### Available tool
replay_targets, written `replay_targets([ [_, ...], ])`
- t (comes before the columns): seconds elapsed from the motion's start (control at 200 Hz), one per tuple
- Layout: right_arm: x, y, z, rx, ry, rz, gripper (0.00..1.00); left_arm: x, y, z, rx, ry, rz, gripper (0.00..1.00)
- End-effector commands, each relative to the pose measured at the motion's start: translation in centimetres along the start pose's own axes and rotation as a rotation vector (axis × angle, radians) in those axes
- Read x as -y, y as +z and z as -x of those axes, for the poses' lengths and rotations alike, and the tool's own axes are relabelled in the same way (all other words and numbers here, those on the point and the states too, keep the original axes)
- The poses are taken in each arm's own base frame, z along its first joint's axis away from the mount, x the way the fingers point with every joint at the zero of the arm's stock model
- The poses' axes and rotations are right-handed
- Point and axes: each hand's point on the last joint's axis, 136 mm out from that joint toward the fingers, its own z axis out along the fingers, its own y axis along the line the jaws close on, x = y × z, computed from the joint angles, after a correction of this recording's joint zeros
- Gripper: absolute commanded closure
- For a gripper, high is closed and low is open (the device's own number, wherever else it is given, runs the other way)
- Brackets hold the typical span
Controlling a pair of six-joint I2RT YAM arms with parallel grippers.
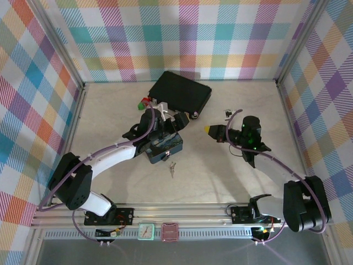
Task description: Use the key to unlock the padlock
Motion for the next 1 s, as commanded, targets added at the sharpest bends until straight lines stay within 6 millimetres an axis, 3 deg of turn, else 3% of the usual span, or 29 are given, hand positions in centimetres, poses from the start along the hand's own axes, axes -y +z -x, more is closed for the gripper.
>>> replay_targets([
  [0.0,1.5,0.6,-3.2,-0.118,-0.034,-0.148,1.00,-1.0,-1.5,2.2,0.055,0.006,0.095,0.06],
  [0.145,2.3,2.7,-8.2,-0.302,-0.046,-0.288,0.74,-5.2,-3.5,3.5,0.117,-0.051,0.250,0.04],
  [0.235,1.6,4.4,-11.4,-0.413,-0.065,-0.321,0.63,-7.4,-4.8,4.9,0.172,-0.101,0.307,0.03],
  [0.35,0.5,6.6,-14.8,-0.525,-0.136,-0.389,0.53,-9.6,-6.1,6.6,0.222,-0.172,0.346,0.00],
  [0.49,0.3,8.7,-17.9,-0.629,-0.197,-0.516,0.53,-11.3,-7.3,7.9,0.259,-0.224,0.363,0.00],
  [0.685,1.2,10.0,-19.5,-0.689,-0.356,-0.737,0.52,-12.0,-9.3,9.0,0.325,-0.236,0.370,0.00],
  [0.995,3.0,10.3,-19.4,-0.691,-0.413,-0.891,0.57,-12.4,-11.7,8.7,0.383,-0.227,0.383,0.00],
])
